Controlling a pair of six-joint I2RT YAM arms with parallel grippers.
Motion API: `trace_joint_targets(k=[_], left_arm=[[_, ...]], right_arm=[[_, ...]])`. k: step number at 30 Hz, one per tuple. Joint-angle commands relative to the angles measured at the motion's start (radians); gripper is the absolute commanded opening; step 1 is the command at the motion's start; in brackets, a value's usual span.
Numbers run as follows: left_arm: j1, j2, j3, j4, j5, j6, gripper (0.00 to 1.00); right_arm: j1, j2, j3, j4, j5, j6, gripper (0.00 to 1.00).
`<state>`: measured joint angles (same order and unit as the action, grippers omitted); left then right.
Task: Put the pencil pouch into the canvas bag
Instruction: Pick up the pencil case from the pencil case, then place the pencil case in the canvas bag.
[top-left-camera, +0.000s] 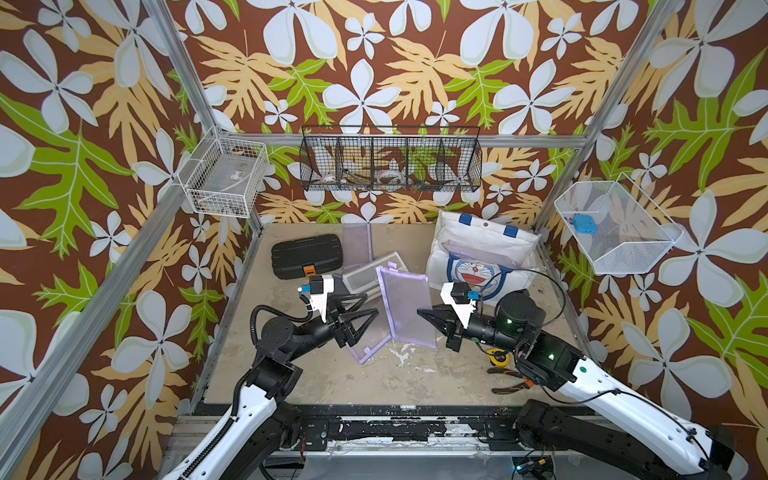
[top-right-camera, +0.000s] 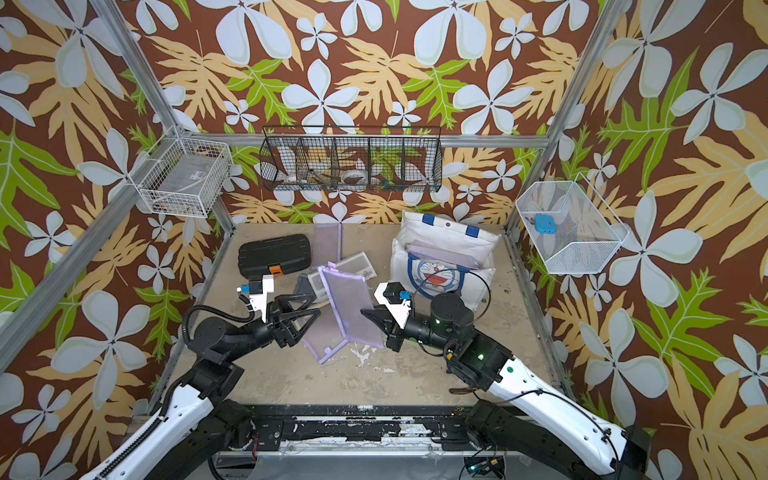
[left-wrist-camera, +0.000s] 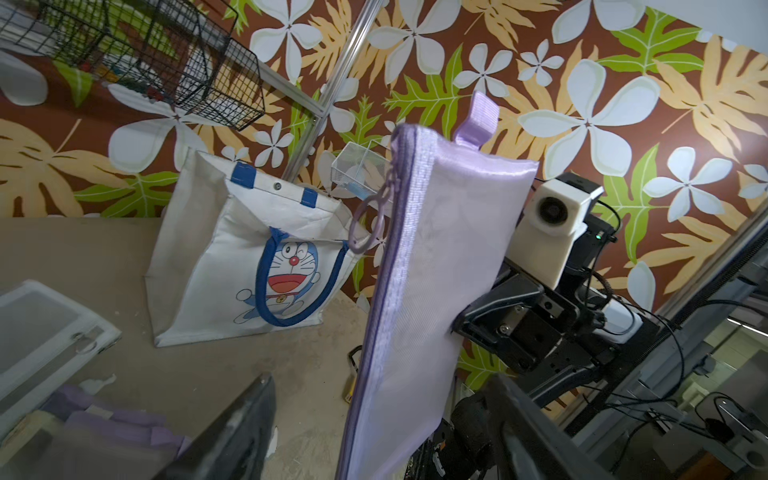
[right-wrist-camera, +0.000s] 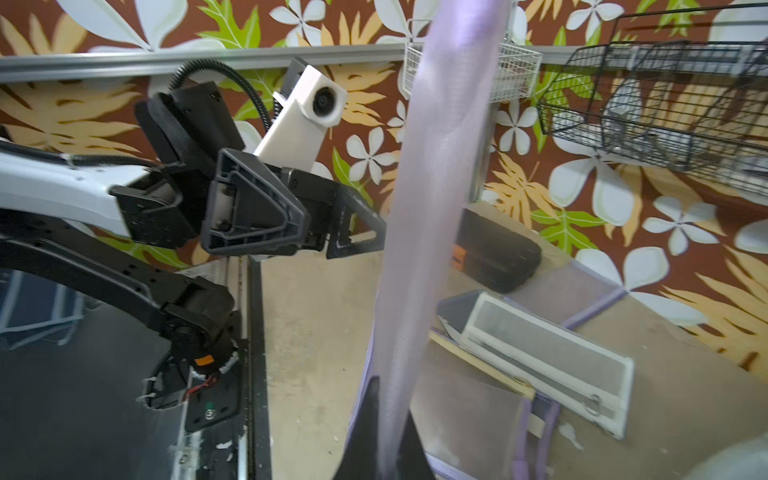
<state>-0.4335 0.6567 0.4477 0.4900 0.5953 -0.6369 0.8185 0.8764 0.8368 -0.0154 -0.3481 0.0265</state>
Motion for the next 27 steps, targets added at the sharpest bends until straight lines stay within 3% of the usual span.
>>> trace_joint_targets(k=[1, 4, 7, 9, 14, 18, 27], left_arm=[[0.001, 0.008, 0.001, -0.089, -0.101, 0.029, 0.95], [0.001, 0.026, -0.005, -0.149, -0.163, 0.039, 1.00], [0.001, 0.065, 0.016, -0.286, -0.275, 0.064, 1.00], [0.001, 0.063, -0.006, -0.284, -0.285, 0.056, 1.00], [0.001, 0.034, -0.076, -0.185, -0.249, -0.013, 1.00], [0.001, 0.037, -0.105, -0.132, -0.213, -0.027, 1.00], [0.001, 0.068, -0.127, -0.050, -0.109, -0.077, 1.00]], right_arm=[[-0.001, 0.002, 0.035, -0.123, 0.189, -0.109, 0.00], [-0.012, 0.002, 0.063, -0.161, 0.300, -0.157, 0.00], [-0.072, 0.020, 0.113, -0.210, 0.320, -0.207, 0.00], [-0.137, 0.044, 0.161, -0.258, 0.345, -0.246, 0.00], [-0.277, 0.130, 0.276, -0.335, 0.457, -0.355, 0.00], [-0.313, 0.209, 0.341, -0.325, 0.590, -0.450, 0.00], [-0.435, 0.362, 0.464, -0.276, 0.699, -0.607, 0.00]])
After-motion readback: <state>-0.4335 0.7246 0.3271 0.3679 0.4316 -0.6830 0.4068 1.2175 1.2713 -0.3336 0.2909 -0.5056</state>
